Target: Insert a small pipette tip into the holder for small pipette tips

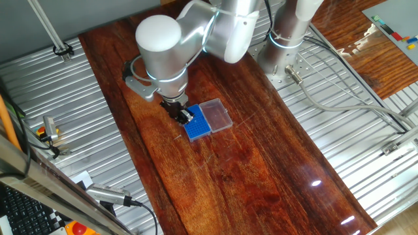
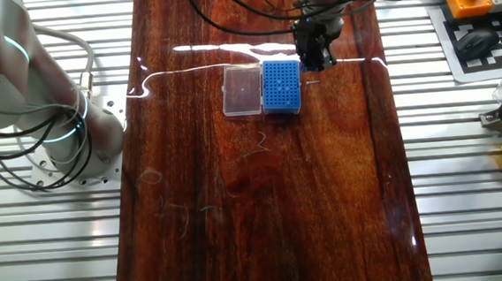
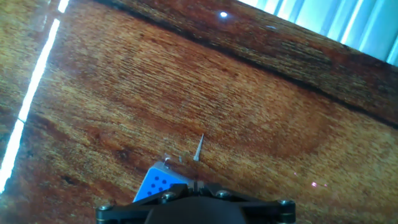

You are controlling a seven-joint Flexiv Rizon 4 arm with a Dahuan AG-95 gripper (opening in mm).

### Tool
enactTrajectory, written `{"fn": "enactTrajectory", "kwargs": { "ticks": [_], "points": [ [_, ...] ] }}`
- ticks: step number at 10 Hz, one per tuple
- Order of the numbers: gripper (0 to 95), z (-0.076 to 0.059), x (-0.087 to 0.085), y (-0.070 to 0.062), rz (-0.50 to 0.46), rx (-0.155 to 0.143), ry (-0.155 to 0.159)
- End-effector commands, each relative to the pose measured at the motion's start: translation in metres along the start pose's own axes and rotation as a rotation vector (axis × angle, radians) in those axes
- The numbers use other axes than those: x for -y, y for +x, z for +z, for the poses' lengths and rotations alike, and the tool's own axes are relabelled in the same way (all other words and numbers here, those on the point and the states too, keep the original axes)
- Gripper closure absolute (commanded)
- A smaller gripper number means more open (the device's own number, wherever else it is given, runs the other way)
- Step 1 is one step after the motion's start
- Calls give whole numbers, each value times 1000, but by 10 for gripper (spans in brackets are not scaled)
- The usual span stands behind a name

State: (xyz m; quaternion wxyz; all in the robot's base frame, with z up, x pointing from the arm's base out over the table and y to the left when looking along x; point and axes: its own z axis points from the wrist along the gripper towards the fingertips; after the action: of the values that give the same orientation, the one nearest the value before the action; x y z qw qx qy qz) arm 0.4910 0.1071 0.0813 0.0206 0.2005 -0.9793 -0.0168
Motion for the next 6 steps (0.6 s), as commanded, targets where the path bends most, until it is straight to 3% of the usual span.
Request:
{"fn": "enactTrajectory", "kwargs": {
  "ticks": [1,3,6],
  "points": [
    [950,0,0,1,3,0,1],
    [950,0,0,1,2,-9,17],
    [950,5,2,-2,8,3,17]
  ]
}}
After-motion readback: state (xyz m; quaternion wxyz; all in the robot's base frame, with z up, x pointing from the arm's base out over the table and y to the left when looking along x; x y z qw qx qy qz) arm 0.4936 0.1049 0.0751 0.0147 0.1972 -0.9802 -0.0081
